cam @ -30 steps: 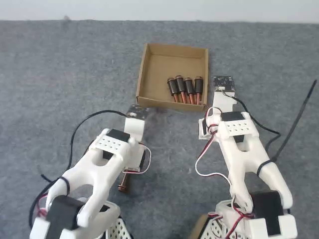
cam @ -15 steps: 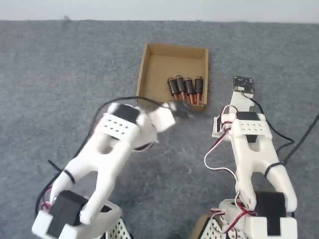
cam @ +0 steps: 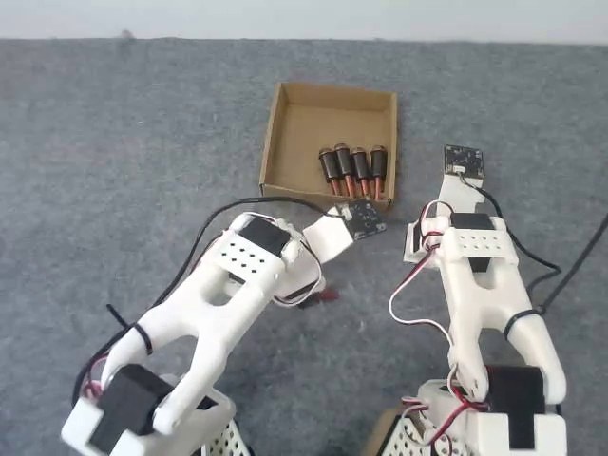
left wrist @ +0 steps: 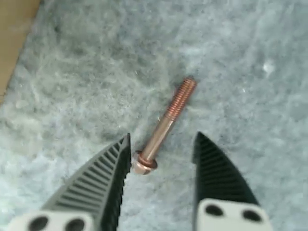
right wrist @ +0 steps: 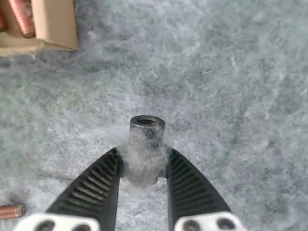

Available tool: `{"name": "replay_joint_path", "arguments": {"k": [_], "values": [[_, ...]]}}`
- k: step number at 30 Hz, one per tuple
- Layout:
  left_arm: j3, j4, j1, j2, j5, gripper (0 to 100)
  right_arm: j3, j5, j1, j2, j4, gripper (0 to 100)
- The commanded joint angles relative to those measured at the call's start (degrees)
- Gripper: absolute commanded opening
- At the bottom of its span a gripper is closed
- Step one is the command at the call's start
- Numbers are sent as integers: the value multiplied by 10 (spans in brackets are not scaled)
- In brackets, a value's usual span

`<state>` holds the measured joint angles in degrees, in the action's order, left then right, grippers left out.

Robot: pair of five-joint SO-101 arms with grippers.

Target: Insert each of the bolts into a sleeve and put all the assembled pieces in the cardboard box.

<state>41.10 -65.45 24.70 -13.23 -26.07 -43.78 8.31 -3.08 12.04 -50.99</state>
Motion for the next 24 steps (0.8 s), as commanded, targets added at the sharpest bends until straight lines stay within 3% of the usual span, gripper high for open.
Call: {"name": "replay_joint_path", "arguments": {"k": [1, 6, 15, 19, 24], "values": [[-3, 11, -2, -23, 55, 127, 3, -9, 4, 3, 7, 6], [33, 12, -1, -124, 161, 7, 3, -9, 4, 3, 8, 6], [188, 14, -2, -313, 302, 14, 3, -9, -8, 3, 9, 6], [233, 15, -2, -342, 367, 16, 3, -9, -9, 3, 9, 6], [277, 69, -2, -342, 390, 16, 3, -9, -9, 2, 9, 6]]}}
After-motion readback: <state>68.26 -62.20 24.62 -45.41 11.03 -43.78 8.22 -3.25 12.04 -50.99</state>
